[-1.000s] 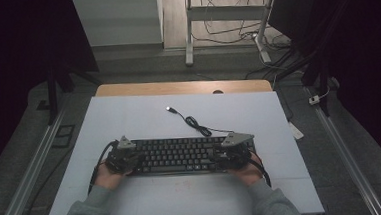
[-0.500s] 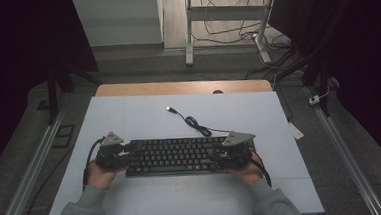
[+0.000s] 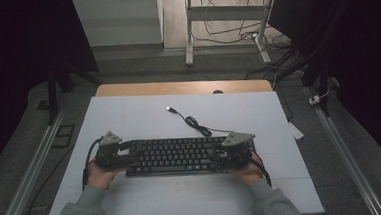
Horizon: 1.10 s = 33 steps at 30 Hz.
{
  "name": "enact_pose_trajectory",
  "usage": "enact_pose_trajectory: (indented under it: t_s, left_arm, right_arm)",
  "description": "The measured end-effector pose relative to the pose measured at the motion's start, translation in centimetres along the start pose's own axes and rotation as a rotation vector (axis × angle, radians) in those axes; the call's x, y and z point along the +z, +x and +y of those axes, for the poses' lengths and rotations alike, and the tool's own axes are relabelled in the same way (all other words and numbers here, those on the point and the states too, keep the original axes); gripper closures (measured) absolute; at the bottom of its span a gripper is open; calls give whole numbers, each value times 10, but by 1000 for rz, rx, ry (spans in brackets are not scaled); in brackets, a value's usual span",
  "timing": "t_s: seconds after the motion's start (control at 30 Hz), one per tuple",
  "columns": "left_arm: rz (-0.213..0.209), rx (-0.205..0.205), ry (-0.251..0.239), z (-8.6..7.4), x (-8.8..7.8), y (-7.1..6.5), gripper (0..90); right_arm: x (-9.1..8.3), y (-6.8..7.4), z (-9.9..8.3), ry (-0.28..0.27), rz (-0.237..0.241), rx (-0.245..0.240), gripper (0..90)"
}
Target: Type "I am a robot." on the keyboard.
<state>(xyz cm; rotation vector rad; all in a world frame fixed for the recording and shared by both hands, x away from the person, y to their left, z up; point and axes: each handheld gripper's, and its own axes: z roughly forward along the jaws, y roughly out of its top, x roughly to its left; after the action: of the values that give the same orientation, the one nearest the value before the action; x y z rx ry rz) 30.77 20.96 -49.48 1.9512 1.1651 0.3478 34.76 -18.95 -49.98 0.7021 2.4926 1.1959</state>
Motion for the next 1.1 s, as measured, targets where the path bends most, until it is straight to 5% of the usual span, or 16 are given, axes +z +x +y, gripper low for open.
enact_pose_trajectory:
  t_s: [0.57, 1.1]
  left_arm:
    - [-104, 91, 45, 6, 7, -31, 382]
    - [-200, 225, 132, -1, 26, -61, 462]
  right_arm:
    - [0, 0, 0, 3, 0, 3, 499]
    - [0, 0, 0, 4, -1, -1, 499]
